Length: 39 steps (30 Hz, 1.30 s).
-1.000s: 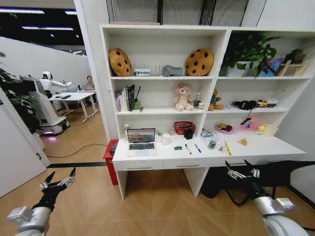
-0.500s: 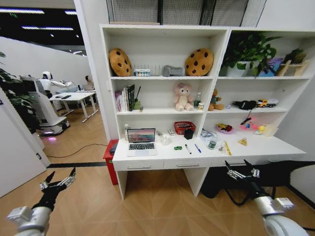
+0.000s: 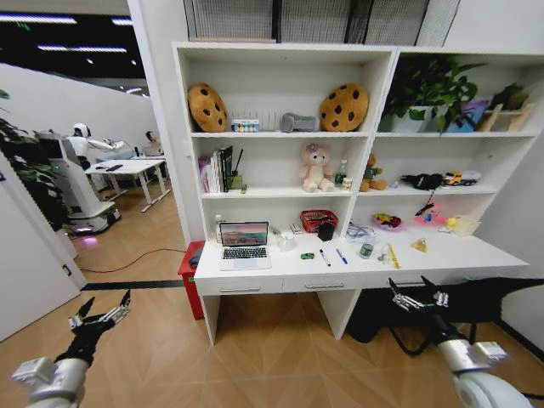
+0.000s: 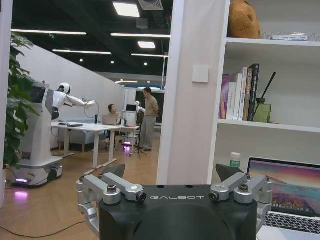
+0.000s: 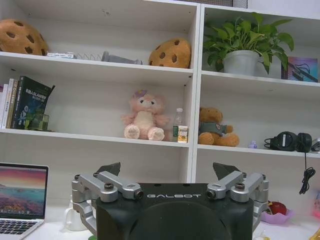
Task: Organize the objects on the table.
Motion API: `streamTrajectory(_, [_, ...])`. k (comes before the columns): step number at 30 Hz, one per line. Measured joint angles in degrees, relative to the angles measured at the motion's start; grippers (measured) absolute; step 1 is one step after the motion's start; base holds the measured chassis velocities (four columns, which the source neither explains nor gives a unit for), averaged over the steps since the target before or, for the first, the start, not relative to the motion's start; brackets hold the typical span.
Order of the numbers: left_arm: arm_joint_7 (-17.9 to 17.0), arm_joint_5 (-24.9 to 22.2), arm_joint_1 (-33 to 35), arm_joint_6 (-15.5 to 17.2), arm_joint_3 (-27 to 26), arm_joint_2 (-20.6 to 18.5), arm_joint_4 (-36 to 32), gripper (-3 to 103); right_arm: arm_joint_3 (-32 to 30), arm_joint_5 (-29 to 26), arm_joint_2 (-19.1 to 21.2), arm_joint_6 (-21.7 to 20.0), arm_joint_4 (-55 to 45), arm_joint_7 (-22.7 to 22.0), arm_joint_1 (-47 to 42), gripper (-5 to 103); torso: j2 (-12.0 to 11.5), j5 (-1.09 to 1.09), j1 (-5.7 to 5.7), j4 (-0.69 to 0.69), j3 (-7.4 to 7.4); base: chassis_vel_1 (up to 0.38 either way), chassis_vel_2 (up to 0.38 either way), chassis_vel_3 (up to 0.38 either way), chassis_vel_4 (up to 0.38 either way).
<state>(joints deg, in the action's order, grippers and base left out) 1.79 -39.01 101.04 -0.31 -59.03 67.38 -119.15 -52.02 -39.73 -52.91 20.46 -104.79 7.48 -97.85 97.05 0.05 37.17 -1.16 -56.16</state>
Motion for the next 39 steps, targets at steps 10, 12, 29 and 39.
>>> streamTrajectory(10, [0.0, 0.0, -0.2, 0.0, 0.0, -0.1, 0.1, 99, 0.1, -0.4, 0.0, 0.7, 0.2, 1.1, 0.1, 100, 0.0, 0.00, -0.01, 0.00, 0.00, -0.005, 0.014, 0.008, -0.015])
streamTrajectory(12, [0.0, -0.1, -0.2, 0.0, 0.0, -0.2, 0.2, 99, 0.1, -0.2, 0.0, 0.7, 0.3, 1.0, 0.1, 100, 0.0, 0.00, -0.01, -0.01, 0.01, -0.061, 0.059, 0.086, -0.057])
streamTrajectory(29, [0.0, -0.2, -0.5, -0.2, 0.1, -0.4, 0.6, 99, 0.2, -0.3, 0.0, 0.8, 0.3, 1.2, 0.4, 100, 0.0, 0.00, -0.05, -0.01, 0.02, -0.059, 0.053, 0.054, -0.053])
streamTrajectory(39, [0.0, -0.3, -0.6, -0.2, 0.1, -0.5, 0.7, 99, 0.2, -0.4, 0.0, 0.8, 0.3, 1.2, 0.4, 100, 0.0, 0.00, 0.02, 0.00, -0.01, -0.103, 0.089, 0.102, -0.104])
